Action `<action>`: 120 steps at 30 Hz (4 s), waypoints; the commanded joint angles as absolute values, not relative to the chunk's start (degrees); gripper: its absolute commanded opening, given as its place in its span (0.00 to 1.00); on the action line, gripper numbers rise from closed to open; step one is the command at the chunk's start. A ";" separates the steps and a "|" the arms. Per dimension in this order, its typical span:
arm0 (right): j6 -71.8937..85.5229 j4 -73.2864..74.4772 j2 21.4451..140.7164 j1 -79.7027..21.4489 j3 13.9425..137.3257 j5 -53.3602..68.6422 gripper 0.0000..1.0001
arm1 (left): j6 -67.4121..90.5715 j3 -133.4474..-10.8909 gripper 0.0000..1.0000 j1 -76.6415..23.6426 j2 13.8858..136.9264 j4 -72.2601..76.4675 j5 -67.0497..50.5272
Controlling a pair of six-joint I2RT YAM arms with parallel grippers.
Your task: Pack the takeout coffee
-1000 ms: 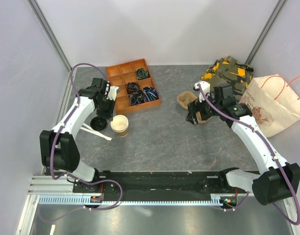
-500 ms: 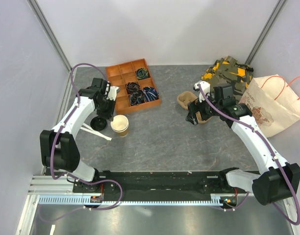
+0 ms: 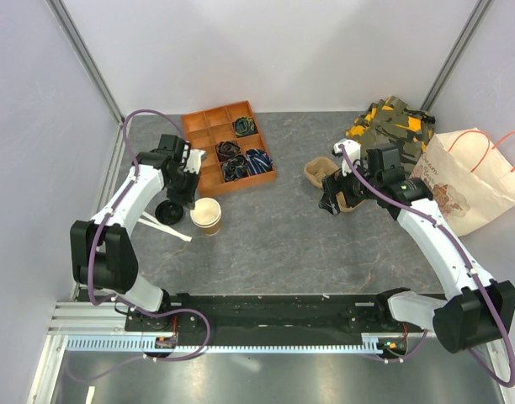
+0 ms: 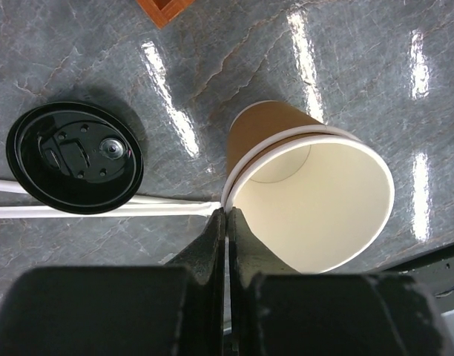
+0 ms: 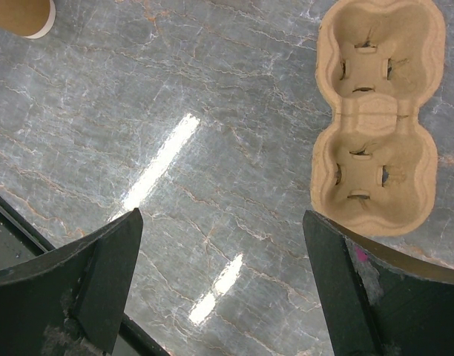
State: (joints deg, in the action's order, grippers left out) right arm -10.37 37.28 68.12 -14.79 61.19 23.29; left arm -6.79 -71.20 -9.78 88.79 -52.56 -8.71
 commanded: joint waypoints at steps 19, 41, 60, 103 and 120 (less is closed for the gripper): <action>-6.08 29.83 69.08 -15.03 59.51 30.57 0.98 | -7.21 -76.64 0.02 -10.02 84.99 -57.39 -19.06; 35.41 -11.86 105.81 -38.05 69.61 42.80 0.71 | -7.29 -74.62 0.02 -9.58 84.29 -55.28 -23.38; 30.68 -4.31 114.26 -42.01 78.22 35.51 0.64 | -8.00 -73.48 0.02 -9.49 84.29 -54.84 -25.58; 5.73 24.14 84.66 -19.44 74.53 39.56 0.91 | -10.99 -86.51 0.02 -24.16 86.31 -60.40 -33.40; -3.43 35.51 77.17 -16.17 65.30 34.10 0.98 | -11.60 -84.46 0.04 -35.51 101.69 -51.16 -29.88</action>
